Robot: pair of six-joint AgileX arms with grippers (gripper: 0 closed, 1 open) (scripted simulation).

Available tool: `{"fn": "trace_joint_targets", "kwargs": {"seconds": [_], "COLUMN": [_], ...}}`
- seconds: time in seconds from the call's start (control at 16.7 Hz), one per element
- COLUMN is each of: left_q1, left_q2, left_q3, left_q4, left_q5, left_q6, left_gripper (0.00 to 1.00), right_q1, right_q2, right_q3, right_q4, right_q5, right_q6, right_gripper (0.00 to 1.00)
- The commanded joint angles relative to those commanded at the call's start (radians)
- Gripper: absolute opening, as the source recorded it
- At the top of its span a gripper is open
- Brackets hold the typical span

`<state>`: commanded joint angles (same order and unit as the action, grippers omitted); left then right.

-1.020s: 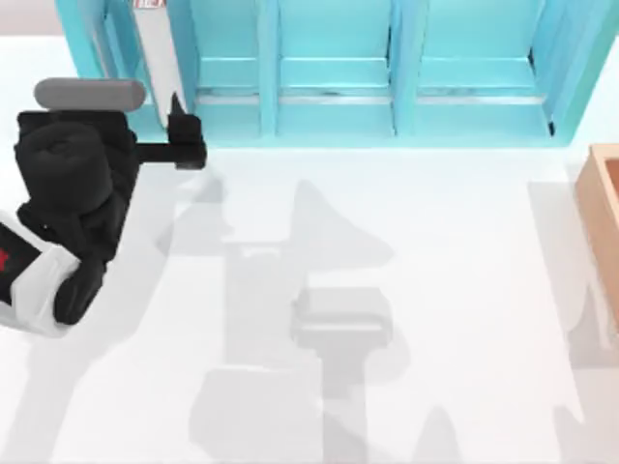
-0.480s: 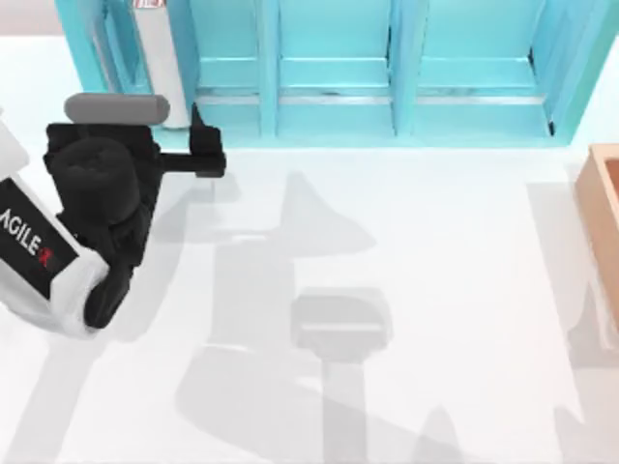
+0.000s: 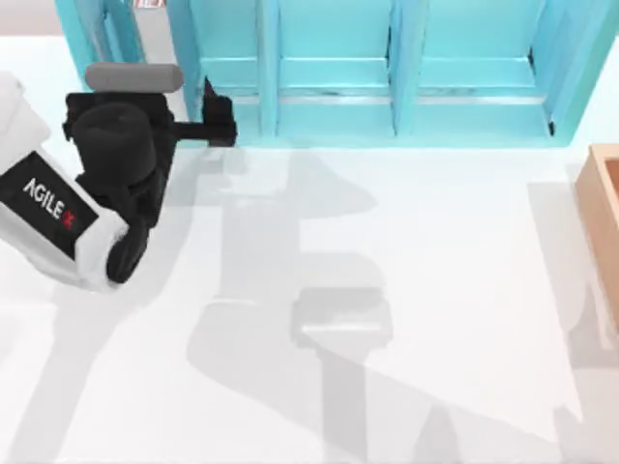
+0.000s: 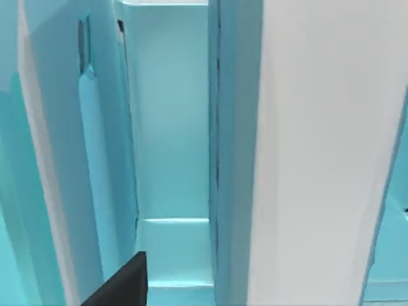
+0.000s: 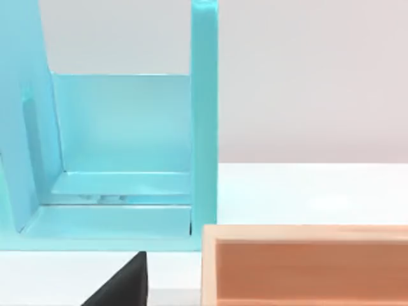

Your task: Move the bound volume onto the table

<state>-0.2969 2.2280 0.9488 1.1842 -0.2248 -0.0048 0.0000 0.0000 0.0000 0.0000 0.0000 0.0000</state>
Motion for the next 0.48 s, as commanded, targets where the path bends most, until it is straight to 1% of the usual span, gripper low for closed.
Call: {"fn": "trace_joint_targets", "kwargs": {"seconds": [0.3,0.48], "left_q1": [0.027,0.032], "left_q2": [0.11,0.126], "left_q3": [0.221,0.254], "left_q4": [-0.109,-0.128], "left_q5": [0.028,0.033], "left_q6": [0.002,0.002], "left_gripper": [1.0,1.0], "right_q1": [0.0,0.0], "right_q2": [0.0,0.0], "right_q3": [0.0,0.0], "right_q4": [0.0,0.0], "right_q5": [0.0,0.0], "right_q6": [0.0,0.0], "right_gripper": [1.0,1.0]}}
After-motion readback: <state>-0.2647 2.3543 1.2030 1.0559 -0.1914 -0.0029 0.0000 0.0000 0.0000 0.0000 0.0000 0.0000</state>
